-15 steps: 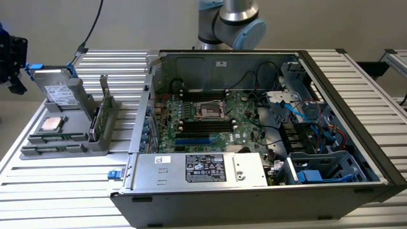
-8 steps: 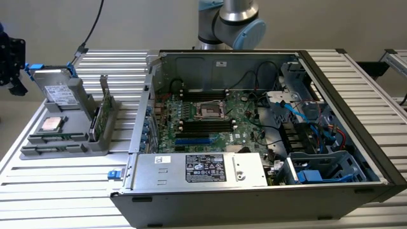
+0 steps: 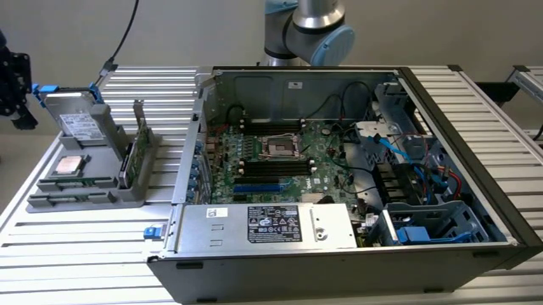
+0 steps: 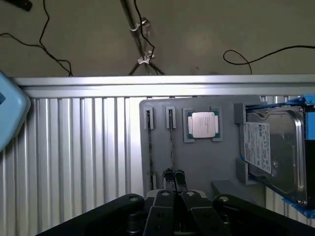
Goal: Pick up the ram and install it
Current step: 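Pick up the ram and move it above insertion slot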
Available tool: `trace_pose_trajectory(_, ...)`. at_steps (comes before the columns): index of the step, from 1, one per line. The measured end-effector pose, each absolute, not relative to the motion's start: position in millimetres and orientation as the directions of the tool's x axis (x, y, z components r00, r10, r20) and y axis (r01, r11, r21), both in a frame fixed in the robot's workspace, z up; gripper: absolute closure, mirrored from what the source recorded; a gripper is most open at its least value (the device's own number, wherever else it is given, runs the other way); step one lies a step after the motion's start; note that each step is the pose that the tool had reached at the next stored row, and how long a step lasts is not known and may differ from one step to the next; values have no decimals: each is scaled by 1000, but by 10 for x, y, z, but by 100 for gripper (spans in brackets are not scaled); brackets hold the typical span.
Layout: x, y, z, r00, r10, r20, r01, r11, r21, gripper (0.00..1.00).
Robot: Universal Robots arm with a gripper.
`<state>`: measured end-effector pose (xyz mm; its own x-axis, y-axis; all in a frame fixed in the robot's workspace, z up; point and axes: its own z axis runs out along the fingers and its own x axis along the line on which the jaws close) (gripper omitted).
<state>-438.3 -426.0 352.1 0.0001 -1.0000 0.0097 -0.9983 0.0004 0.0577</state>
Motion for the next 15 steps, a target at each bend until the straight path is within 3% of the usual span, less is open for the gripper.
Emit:
trace_pose_trajectory(9, -4383, -4260, 3494, 163, -987, 10, -985, -162, 57, 90)
trace_pose_trajectory(15, -4383, -4260, 3493, 175, -985, 10, -983, -174, 57, 88)
